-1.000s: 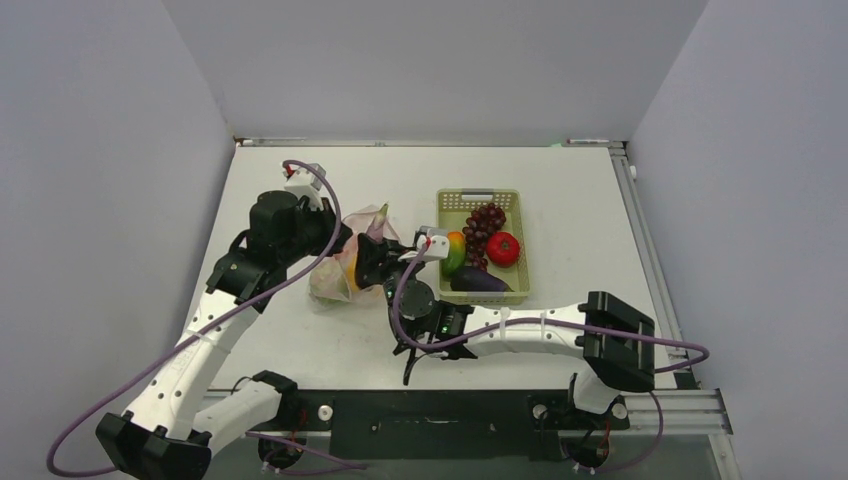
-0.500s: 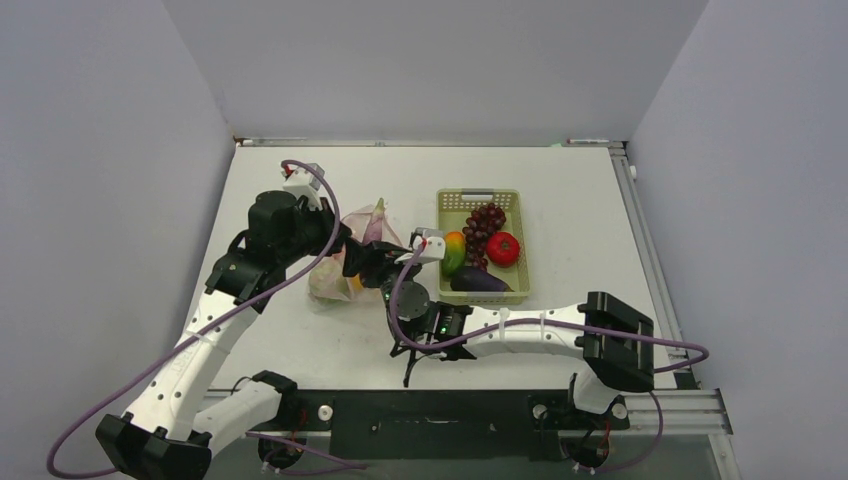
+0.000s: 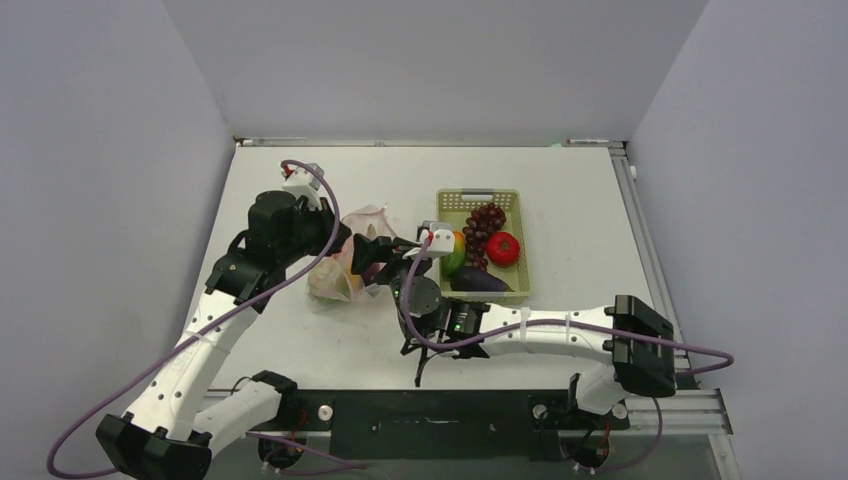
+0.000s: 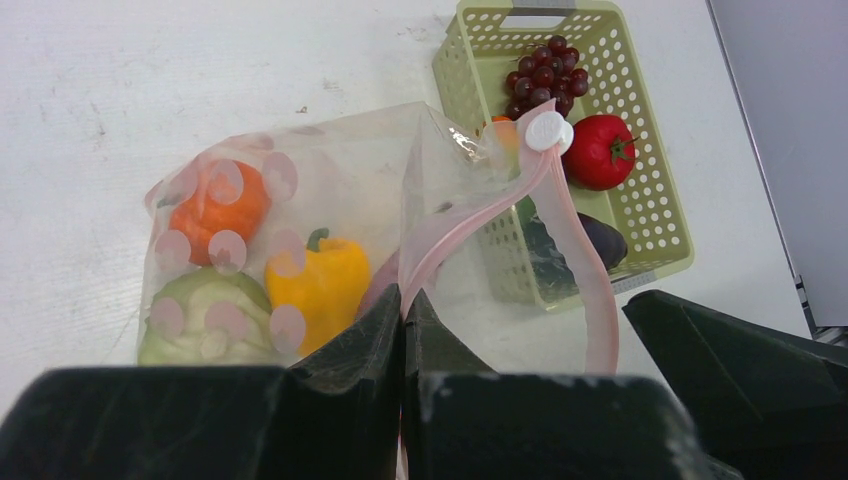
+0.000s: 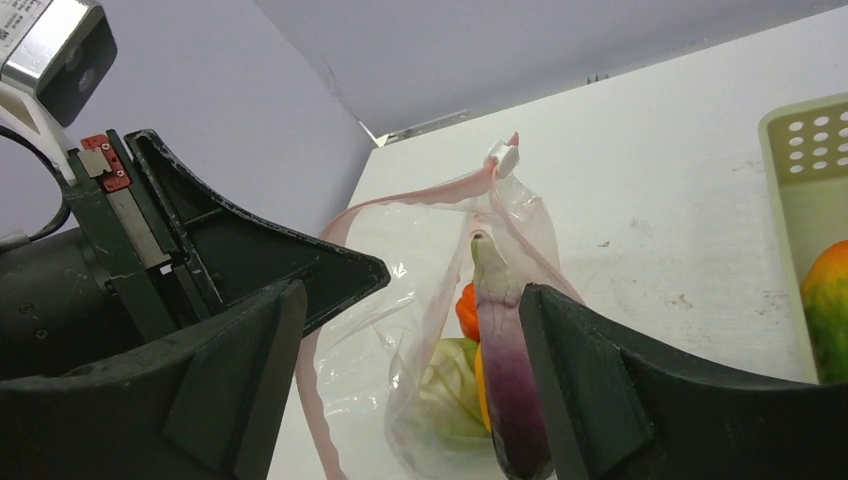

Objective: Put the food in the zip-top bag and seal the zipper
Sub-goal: Place the fake vegetable in the zipper food storage bag.

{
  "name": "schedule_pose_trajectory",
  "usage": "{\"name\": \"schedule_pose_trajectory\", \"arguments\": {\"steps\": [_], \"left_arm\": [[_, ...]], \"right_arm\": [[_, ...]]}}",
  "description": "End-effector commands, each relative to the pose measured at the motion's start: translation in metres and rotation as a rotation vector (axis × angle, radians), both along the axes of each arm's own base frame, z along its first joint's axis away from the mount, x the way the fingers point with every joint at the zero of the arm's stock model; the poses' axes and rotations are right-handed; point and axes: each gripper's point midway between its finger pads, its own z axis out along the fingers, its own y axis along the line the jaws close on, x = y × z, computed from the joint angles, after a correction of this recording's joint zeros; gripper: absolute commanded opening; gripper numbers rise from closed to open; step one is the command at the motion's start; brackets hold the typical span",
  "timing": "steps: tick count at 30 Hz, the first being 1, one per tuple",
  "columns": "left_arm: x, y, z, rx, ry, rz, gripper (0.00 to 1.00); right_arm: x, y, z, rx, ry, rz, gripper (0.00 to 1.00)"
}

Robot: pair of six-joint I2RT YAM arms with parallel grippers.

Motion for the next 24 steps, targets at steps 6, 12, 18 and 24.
{"name": "schedule_pose_trajectory", "arguments": {"steps": [6, 12, 18, 24], "left_arm": [[0.004, -0.001, 0.018, -0.036, -0.065, -0.001, 0.00], [0.004, -0.001, 0.018, -0.035, -0.066, -0.002, 0.00], [0.004, -0.001, 0.018, -0.032, -0.067, -0.003, 0.00], [0.004, -0.001, 0.017, -0.031, -0.064, -0.005, 0.00]], "right_arm": [[0.004, -0.014, 0.029, -0.131, -0.006, 0.027, 0.80], [0.021, -0.020, 0.023, -0.212, 0.050, 0.120, 0.71], [0.045, -0.047, 0.004, -0.298, 0.127, 0.154, 0.67], [0.059, -0.078, -0.014, -0.443, 0.188, 0.136, 0.69]]}}
